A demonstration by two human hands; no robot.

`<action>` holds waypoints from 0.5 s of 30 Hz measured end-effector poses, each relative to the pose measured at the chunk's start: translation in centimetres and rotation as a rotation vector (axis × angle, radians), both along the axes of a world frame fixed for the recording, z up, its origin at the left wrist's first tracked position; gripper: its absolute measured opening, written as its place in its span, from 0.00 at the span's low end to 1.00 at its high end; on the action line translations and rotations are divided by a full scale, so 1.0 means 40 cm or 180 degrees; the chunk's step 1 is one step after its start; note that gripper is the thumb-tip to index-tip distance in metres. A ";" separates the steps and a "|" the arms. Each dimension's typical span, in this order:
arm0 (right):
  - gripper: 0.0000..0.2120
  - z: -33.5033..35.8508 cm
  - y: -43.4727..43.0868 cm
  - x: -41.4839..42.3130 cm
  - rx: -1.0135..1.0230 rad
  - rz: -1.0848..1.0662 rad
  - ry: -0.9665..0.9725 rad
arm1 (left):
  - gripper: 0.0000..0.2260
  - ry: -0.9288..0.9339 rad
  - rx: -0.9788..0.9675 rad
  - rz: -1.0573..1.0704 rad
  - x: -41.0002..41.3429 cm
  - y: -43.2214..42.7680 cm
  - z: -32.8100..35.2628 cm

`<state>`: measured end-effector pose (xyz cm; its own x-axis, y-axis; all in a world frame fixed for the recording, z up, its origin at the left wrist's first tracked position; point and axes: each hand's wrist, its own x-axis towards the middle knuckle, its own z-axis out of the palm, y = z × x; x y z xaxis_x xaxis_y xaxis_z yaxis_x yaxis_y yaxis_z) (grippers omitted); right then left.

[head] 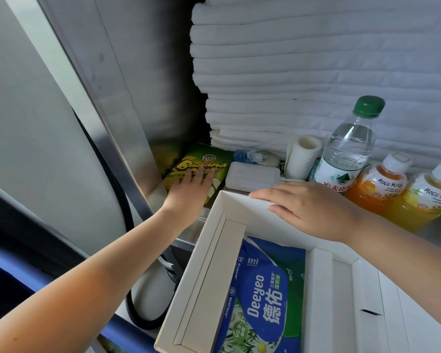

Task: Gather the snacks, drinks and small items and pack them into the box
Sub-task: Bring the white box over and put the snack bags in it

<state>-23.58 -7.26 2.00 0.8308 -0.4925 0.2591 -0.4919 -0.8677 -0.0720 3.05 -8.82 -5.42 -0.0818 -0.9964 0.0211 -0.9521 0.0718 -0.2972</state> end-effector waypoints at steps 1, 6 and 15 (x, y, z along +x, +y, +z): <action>0.17 -0.001 0.000 0.000 -0.0003 0.0003 0.0000 | 0.35 -0.0002 0.0004 0.0024 -0.004 0.001 0.007; 0.17 -0.002 -0.001 0.001 0.0048 -0.0011 -0.0025 | 0.35 -0.0017 -0.0144 -0.0046 -0.012 0.010 0.048; 0.18 -0.002 0.000 0.000 0.0079 -0.0031 -0.0030 | 0.34 0.0351 -0.0620 -0.0163 -0.007 0.047 0.144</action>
<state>-23.58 -7.26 1.93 0.8235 -0.5070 0.2546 -0.4996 -0.8607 -0.0980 2.76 -6.95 0.35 -0.1186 -0.9672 0.2244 -0.9762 0.0723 -0.2045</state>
